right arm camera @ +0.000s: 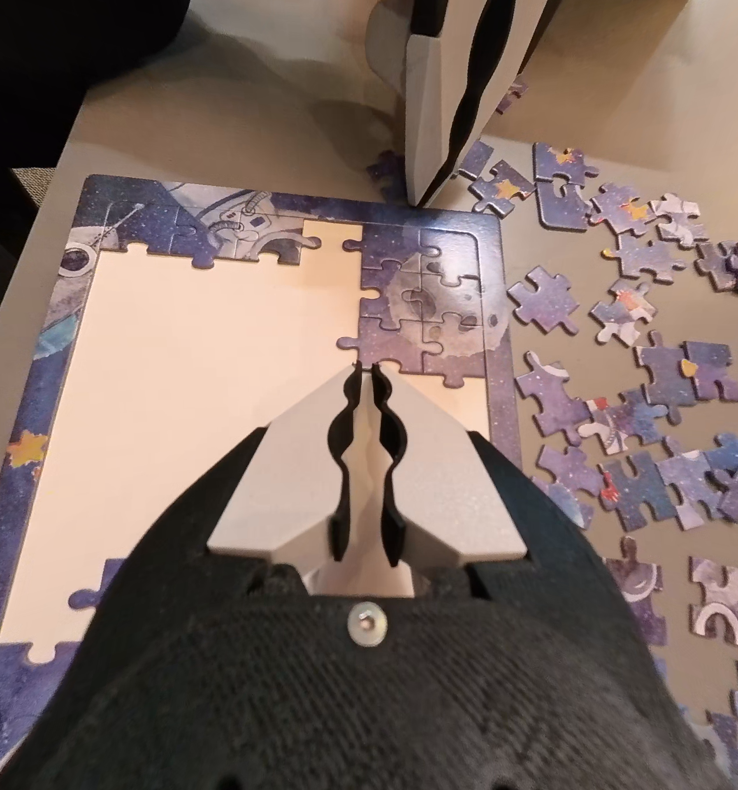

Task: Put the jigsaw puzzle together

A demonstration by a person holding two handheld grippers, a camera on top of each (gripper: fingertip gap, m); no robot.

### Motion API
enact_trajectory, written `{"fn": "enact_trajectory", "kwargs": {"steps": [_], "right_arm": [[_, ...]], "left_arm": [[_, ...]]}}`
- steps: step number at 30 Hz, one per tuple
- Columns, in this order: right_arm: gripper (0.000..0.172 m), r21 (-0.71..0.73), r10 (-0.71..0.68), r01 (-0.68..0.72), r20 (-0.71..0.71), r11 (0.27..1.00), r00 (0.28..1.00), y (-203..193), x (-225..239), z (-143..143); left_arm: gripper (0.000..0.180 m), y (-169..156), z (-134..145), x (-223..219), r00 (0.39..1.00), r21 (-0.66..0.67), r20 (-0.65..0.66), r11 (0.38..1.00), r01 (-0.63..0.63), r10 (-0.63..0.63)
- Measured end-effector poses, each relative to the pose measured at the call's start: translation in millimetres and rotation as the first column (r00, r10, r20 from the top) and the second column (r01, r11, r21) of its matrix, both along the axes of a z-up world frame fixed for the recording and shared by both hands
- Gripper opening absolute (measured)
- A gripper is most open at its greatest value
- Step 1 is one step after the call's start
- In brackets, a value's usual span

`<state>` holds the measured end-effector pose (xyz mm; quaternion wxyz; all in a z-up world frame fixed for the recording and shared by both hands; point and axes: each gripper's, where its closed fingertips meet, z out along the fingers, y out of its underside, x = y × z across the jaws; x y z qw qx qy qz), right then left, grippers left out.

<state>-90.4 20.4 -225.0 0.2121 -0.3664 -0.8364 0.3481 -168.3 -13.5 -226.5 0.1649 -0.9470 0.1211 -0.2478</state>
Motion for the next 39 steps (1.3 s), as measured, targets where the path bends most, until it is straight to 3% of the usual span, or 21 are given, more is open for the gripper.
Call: {"fn": "enact_trajectory", "kwargs": {"steps": [8, 11, 14, 17, 22, 30, 39], "right_arm": [[0.007, 0.028, -0.008, 0.009, -0.035, 1.000, 0.999, 3.2, -1.6, 5.8], [0.008, -0.021, -0.037, 0.035, -0.101, 0.999, 0.994, 8.2, -3.6, 25.3], [0.006, -0.092, -0.123, 0.109, -0.169, 0.990, 0.978, 24.9, -7.7, 45.6], [0.004, -0.185, -0.228, 0.188, -0.228, 0.965, 0.947, 45.9, -11.0, 64.8], [0.006, -0.291, -0.340, 0.252, -0.310, 0.923, 0.888, 75.9, -7.9, 91.0], [0.011, -0.254, -0.449, 0.375, -0.399, 0.892, 0.799, 120.0, 4.3, 105.5], [0.011, -0.290, -0.478, 0.389, -0.380, 0.874, 0.791, 128.4, 5.3, 103.2]], "left_arm": [[0.000, -1.2, 2.6, -1.8, 0.999, 0.013, -0.032, 1.000, 0.005, -0.004], [0.000, 3.9, 21.5, -6.8, 0.999, 0.109, -0.043, 0.994, -0.018, 0.023], [0.001, 18.4, 39.2, -34.7, 0.978, 0.245, -0.150, 0.964, -0.106, 0.145], [0.004, 38.0, 58.0, -77.1, 0.898, 0.409, -0.263, 0.884, -0.229, 0.354], [0.003, 49.2, 83.5, -106.6, 0.815, 0.562, -0.256, 0.766, -0.312, 0.520], [0.004, 52.8, 90.1, -112.8, 0.794, 0.603, -0.237, 0.725, -0.332, 0.560], [0.004, 52.0, 87.4, -113.9, 0.789, 0.591, -0.250, 0.733, -0.335, 0.562]]}}
